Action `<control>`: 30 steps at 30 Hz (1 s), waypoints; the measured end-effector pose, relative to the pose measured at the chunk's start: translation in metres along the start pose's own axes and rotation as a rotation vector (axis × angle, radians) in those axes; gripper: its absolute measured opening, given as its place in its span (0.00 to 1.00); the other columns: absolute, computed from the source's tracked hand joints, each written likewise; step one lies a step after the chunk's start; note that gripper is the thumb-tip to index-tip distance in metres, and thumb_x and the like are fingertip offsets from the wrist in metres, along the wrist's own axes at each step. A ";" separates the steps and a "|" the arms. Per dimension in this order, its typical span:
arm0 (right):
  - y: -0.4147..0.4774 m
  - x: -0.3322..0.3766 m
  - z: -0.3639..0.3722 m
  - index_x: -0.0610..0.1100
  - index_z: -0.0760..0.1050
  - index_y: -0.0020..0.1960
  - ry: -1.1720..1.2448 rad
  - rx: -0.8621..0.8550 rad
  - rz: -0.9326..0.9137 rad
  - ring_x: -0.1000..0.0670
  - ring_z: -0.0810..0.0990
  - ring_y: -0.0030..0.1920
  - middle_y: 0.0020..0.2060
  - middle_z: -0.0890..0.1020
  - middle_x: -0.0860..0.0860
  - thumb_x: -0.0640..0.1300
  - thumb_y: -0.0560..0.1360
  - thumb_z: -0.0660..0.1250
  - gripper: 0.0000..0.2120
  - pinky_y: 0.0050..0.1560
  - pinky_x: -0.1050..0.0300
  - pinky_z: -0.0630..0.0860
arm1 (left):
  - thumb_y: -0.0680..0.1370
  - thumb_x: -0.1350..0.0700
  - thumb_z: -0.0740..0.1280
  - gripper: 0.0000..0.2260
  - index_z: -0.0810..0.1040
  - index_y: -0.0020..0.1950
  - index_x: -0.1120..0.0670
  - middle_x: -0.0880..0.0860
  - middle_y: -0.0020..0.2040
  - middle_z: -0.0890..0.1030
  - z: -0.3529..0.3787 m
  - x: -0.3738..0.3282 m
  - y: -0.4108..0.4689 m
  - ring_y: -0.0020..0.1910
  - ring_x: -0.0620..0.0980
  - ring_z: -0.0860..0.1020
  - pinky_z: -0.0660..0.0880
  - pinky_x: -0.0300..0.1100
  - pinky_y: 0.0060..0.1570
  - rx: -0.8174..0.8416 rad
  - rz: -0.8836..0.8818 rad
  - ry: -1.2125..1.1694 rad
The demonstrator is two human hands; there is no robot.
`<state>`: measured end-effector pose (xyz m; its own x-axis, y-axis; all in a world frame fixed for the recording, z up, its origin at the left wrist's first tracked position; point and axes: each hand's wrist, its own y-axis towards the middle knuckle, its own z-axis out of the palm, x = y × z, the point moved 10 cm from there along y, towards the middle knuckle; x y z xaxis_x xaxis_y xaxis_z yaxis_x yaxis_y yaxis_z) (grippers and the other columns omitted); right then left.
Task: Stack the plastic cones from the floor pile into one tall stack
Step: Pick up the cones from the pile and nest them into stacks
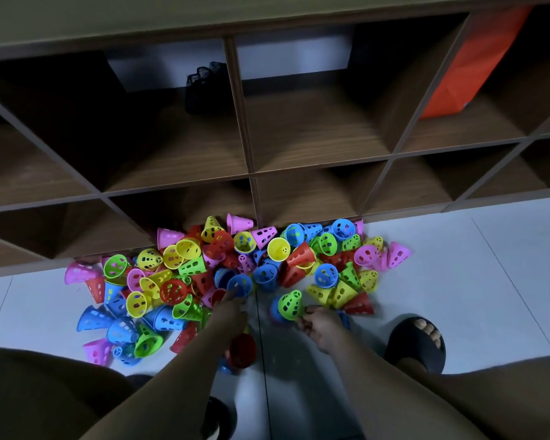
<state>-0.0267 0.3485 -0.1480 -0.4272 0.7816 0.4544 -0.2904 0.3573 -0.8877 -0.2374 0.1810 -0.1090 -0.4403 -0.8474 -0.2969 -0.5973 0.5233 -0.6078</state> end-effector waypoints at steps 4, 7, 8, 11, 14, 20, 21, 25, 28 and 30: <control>-0.004 0.000 0.001 0.35 0.77 0.56 0.055 0.049 0.023 0.44 0.83 0.46 0.48 0.83 0.37 0.25 0.82 0.59 0.11 0.36 0.55 0.85 | 0.86 0.54 0.61 0.19 0.74 0.77 0.56 0.51 0.82 0.63 -0.002 -0.027 -0.012 0.81 0.55 0.64 0.68 0.53 0.75 0.055 0.057 0.107; -0.004 0.005 0.003 0.39 0.77 0.62 -0.104 0.064 -0.022 0.42 0.86 0.50 0.51 0.85 0.37 0.28 0.81 0.63 0.14 0.39 0.53 0.85 | 0.85 0.52 0.62 0.22 0.72 0.79 0.54 0.53 0.84 0.60 0.003 -0.023 -0.002 0.78 0.57 0.67 0.67 0.52 0.76 0.060 0.049 0.110; -0.003 0.005 0.005 0.41 0.77 0.63 -0.164 0.072 -0.033 0.43 0.87 0.49 0.51 0.86 0.38 0.29 0.81 0.64 0.15 0.40 0.53 0.84 | 0.85 0.52 0.63 0.22 0.72 0.79 0.53 0.53 0.83 0.61 0.004 -0.022 0.000 0.77 0.58 0.68 0.67 0.52 0.76 0.061 0.047 0.110; -0.001 0.003 0.004 0.45 0.80 0.60 -0.289 0.070 -0.050 0.45 0.88 0.46 0.48 0.88 0.43 0.33 0.80 0.64 0.12 0.41 0.54 0.84 | 0.84 0.52 0.64 0.21 0.74 0.77 0.53 0.54 0.81 0.66 -0.001 -0.020 -0.001 0.73 0.59 0.71 0.69 0.53 0.74 0.034 0.014 0.065; 0.001 0.006 -0.019 0.41 0.81 0.56 -0.315 -0.060 -0.077 0.41 0.88 0.45 0.46 0.87 0.41 0.35 0.79 0.62 0.11 0.41 0.51 0.82 | 0.82 0.56 0.66 0.19 0.78 0.73 0.53 0.54 0.74 0.75 -0.015 -0.023 -0.001 0.69 0.58 0.75 0.75 0.53 0.68 -0.082 0.029 -0.031; -0.005 0.007 -0.085 0.41 0.78 0.65 -0.625 -0.433 -0.162 0.40 0.84 0.56 0.56 0.84 0.42 0.44 0.80 0.63 0.16 0.54 0.48 0.83 | 0.81 0.62 0.66 0.15 0.84 0.65 0.54 0.55 0.62 0.85 -0.054 -0.044 -0.014 0.55 0.55 0.84 0.81 0.49 0.53 -0.338 0.078 -0.171; -0.007 0.006 -0.091 0.46 0.77 0.66 -0.664 -0.479 -0.202 0.40 0.83 0.57 0.56 0.83 0.44 0.43 0.80 0.63 0.15 0.53 0.50 0.81 | 0.81 0.61 0.66 0.14 0.84 0.65 0.54 0.55 0.60 0.86 -0.058 -0.044 -0.016 0.51 0.54 0.85 0.83 0.48 0.50 -0.363 0.058 -0.230; -0.022 -0.006 -0.095 0.53 0.79 0.59 -0.513 -0.506 -0.272 0.45 0.83 0.53 0.51 0.84 0.51 0.41 0.79 0.62 0.13 0.57 0.43 0.82 | 0.82 0.58 0.69 0.09 0.86 0.59 0.50 0.50 0.55 0.86 -0.052 -0.033 -0.020 0.46 0.51 0.85 0.84 0.50 0.48 -0.346 -0.097 -0.698; -0.029 -0.008 -0.092 0.48 0.78 0.60 -0.510 -0.507 -0.235 0.41 0.83 0.54 0.53 0.84 0.46 0.37 0.78 0.64 0.13 0.55 0.45 0.82 | 0.81 0.61 0.72 0.05 0.87 0.54 0.54 0.52 0.54 0.86 -0.033 -0.039 -0.024 0.53 0.52 0.84 0.82 0.49 0.57 -0.254 -0.164 -1.102; -0.025 -0.016 -0.094 0.44 0.76 0.56 -0.441 -0.494 -0.149 0.39 0.83 0.54 0.52 0.82 0.43 0.38 0.79 0.63 0.08 0.54 0.43 0.83 | 0.81 0.62 0.72 0.04 0.86 0.55 0.59 0.53 0.50 0.85 -0.024 -0.054 -0.032 0.47 0.48 0.82 0.79 0.39 0.44 -0.177 -0.154 -1.198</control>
<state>0.0678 0.3751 -0.1400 -0.7530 0.4616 0.4690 0.0076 0.7188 -0.6952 -0.2111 0.2128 -0.0557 0.4835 -0.3998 -0.7787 -0.7131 0.3360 -0.6153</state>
